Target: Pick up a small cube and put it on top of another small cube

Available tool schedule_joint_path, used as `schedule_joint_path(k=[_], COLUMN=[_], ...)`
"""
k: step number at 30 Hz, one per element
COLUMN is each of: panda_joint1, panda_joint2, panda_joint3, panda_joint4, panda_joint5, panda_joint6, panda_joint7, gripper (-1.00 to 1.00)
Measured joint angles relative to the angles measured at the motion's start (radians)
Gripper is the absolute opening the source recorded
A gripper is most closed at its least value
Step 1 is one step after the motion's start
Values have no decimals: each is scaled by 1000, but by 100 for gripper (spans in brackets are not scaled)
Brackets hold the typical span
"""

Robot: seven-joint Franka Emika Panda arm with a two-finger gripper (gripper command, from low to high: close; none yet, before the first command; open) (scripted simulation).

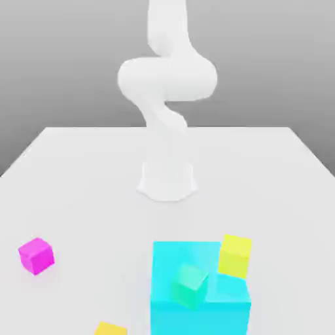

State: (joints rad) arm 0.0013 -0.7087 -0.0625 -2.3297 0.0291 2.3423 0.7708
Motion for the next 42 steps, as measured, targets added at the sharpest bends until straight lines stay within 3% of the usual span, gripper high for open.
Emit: schedule_joint_path(k=[17,24,32,33,39,42], panda_joint1=[-79,-188,-342,-361,-373,-330], panda_joint2=[625,856,1069,1089,1099,1051], panda_joint3=[-345,-419,-241,-217,-204,-259], panda_joint4=[-202,-288,-249,-244,-242,-254], panda_joint5=[221,214,422,444,450,396], panda_joint6=[286,415,563,577,582,550], panda_joint7=[-216,-234,-395,-412,-416,-376], gripper=[0,0,0,-100,-100,-100])
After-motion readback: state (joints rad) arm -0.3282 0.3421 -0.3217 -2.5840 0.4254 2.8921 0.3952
